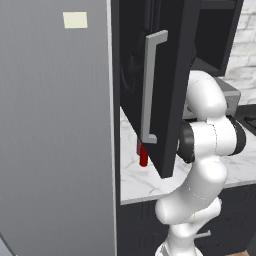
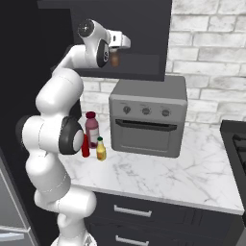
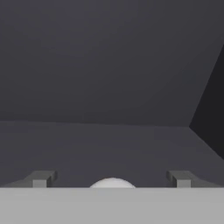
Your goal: There are various items on the counter. Only move the condiments/shakers into the cabinet.
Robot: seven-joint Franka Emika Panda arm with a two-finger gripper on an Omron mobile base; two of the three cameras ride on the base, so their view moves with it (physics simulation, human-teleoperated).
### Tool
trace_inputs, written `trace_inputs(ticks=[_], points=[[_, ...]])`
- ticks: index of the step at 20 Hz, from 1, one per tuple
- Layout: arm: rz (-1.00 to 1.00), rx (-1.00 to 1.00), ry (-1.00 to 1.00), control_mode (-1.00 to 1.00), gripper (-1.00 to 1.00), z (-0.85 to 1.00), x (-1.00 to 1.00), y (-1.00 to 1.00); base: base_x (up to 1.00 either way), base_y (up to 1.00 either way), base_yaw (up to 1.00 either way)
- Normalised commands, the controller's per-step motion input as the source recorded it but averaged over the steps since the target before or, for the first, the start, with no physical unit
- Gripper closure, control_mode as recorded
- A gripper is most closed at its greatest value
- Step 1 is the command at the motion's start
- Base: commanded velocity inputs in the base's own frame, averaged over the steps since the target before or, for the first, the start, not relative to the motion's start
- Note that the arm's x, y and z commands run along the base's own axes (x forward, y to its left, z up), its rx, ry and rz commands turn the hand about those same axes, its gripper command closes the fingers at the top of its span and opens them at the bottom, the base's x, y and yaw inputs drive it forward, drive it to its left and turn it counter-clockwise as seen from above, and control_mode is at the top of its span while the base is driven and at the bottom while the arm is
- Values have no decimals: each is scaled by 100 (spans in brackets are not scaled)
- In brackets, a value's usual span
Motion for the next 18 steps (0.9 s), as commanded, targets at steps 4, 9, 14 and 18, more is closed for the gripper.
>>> trace_inputs(ticks=[4,9,14,18], points=[[0,0,-2,-100,-100,-3,1,0,0,0,0],[0,0,-3,-100,-100,-2,0,0,0,0,0],[0,-1,-7,-100,-100,-12,6,0,0,0,0],[0,0,0,-100,-100,0,0,0,0,0,0]])
